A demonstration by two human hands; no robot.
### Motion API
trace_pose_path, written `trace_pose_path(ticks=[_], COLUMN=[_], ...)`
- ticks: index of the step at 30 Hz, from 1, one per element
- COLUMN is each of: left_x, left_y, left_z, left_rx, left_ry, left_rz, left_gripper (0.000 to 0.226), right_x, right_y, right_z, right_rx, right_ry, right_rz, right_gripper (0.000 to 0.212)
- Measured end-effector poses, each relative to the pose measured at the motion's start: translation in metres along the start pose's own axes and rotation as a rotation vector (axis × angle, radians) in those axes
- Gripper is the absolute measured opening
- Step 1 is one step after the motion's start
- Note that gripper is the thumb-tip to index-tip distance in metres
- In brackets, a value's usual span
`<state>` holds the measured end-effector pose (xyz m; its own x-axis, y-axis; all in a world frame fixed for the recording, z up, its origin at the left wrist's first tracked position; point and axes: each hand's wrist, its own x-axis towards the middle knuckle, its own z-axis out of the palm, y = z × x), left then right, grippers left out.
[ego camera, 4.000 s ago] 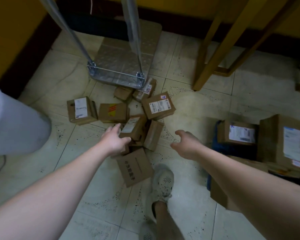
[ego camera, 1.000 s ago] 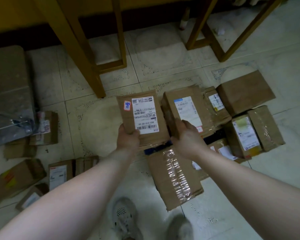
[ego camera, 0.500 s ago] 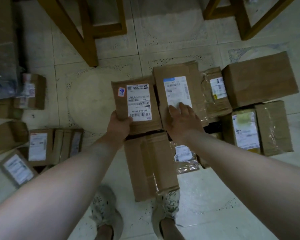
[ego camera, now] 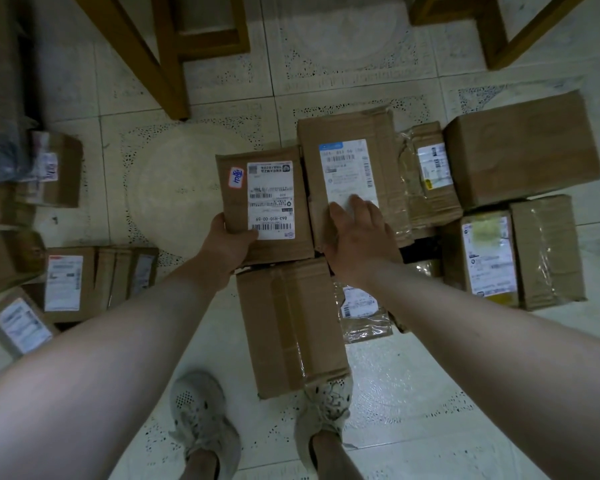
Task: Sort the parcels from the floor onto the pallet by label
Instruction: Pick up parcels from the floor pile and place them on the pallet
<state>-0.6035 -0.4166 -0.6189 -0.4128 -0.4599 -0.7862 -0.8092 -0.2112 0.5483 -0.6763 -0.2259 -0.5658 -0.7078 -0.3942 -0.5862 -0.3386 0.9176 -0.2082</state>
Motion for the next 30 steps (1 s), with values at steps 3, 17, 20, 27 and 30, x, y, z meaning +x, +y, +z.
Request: trace_pose_path(ticks=[3,17,20,27,30], left_x=[0.002,-0.066,-0.086,-0.121,-0.134], left_y=[0.0,-0.014,-0.037,-0.114,-0.15], left_z=[-0.003,-0.139,-0.187,-0.324,-0.389], left_rx=[0.039,0.391,0.489,0.458,0.443], left_ry=[0.01,0.046,0.061,0.144,0.146], left_rz=[0.002,0.09,0.088,0.067,0.059], left_gripper=[0.069,0.074,0.07,0.072,0.073], right_x=[0.0,-0.029,-0.039,-0.09,-0.121], right_y=[-0.001,-0.07,-0.108,-0.241,-0.302], right_z=[0.0,-0.03,-0.034,0.008,0.041], right_rx=[-0.013,-0.156,-0.179,-0.218,-0.215], right_ry=[0.005,-0.052,-0.107,-0.105,-0.144], right_rz=[0.009,-0.138,-0.121,-0.172,-0.177], right_gripper=[0.064,0.07,0.069,0.062,0.064])
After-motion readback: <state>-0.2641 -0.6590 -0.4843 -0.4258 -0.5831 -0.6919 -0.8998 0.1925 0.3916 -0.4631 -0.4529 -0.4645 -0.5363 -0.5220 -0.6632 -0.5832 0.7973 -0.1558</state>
